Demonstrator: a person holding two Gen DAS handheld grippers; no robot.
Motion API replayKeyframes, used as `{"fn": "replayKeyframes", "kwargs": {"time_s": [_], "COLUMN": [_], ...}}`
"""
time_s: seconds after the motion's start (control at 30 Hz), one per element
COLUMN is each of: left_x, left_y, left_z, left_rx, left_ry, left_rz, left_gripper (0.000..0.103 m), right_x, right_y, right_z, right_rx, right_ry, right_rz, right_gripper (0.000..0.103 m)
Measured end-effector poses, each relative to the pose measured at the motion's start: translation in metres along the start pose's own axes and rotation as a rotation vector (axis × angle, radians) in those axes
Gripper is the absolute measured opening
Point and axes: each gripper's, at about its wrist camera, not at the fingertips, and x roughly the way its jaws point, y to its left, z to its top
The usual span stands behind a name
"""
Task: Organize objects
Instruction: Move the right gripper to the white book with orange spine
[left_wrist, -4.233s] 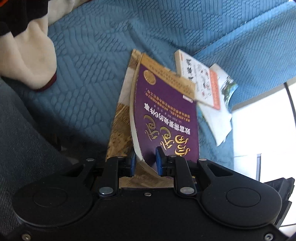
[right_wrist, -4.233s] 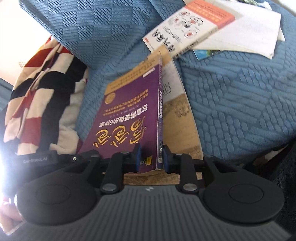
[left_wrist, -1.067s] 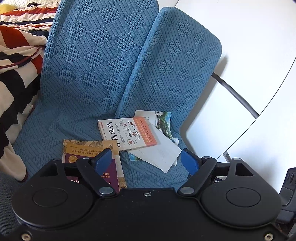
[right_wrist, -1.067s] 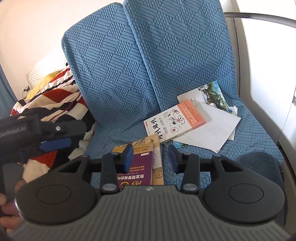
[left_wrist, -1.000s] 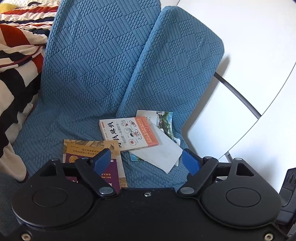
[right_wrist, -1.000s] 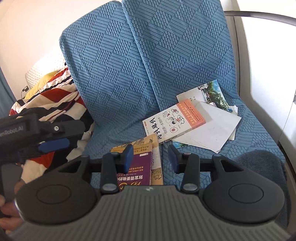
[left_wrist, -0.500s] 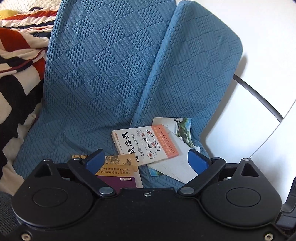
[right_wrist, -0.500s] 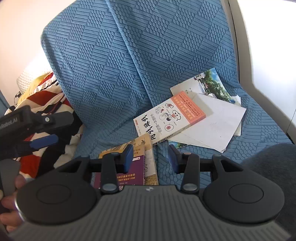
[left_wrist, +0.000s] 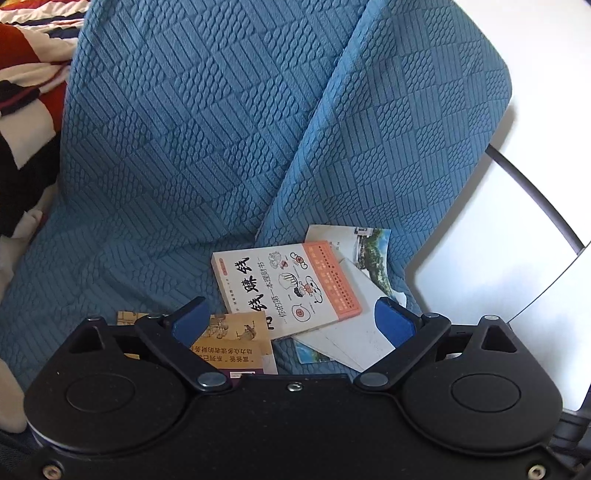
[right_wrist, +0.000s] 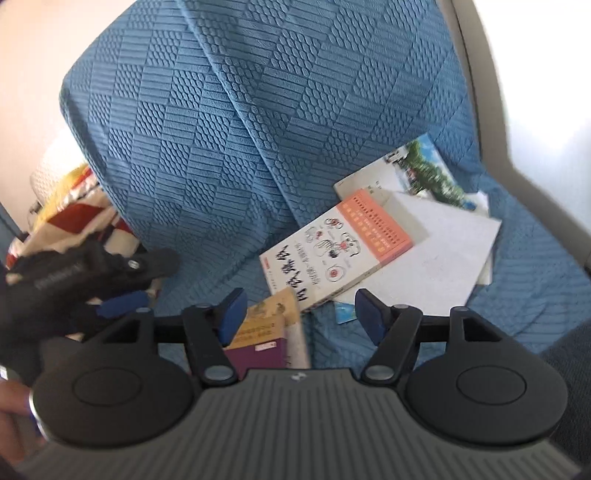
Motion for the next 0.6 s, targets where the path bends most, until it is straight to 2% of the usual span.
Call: {"fn": "replayKeyframes", "kwargs": {"time_s": [0.13,0.3,0.6], "left_x": [0.014,0.034,0.077], "left_y": [-0.003,0.0,0.031], "left_z": [0.005,0.012,0.021], "left_rx": [0.003,-0.013,-0.1], "left_ry": [0.005,0.024,0.085], "left_rz": [-0.003,0.004,0.012], "left_gripper": [0.096,0.096,0.094], "right_x": [0.009,0.027,0.078], "right_y": [-0.006,-0.024,-0.043], "right_z": [0.005,0.009,0.016], "right_rx": [0.014,0.106,0.233], "right_ry": [0.014,0.053,0.146], "right_rz": [-0.003,0.012,0.048], "right_gripper": [0.068,0.068,0.069]}}
